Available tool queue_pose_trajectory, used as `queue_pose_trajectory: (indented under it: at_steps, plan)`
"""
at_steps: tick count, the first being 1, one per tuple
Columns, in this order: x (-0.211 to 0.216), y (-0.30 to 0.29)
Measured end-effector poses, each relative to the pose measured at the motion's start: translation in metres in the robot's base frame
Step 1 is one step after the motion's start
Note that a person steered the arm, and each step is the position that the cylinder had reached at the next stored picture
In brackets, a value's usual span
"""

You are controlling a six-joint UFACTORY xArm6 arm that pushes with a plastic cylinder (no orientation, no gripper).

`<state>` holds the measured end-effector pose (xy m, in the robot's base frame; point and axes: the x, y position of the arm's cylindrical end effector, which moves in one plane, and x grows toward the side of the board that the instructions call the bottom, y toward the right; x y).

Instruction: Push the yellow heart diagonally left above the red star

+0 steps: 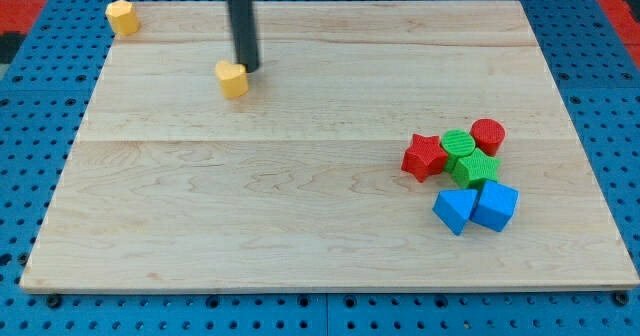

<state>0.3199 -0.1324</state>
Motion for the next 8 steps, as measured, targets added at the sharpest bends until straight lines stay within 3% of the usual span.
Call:
queue_pose_trajectory:
  at_steps: [1,2,3,5,8]
  plan:
    - [-0.039,-0.069]
    - [-0.014,-0.100]
    - [0.047,-0.103]
    - [0.061,-0.007]
    - [-0.017,0.083]
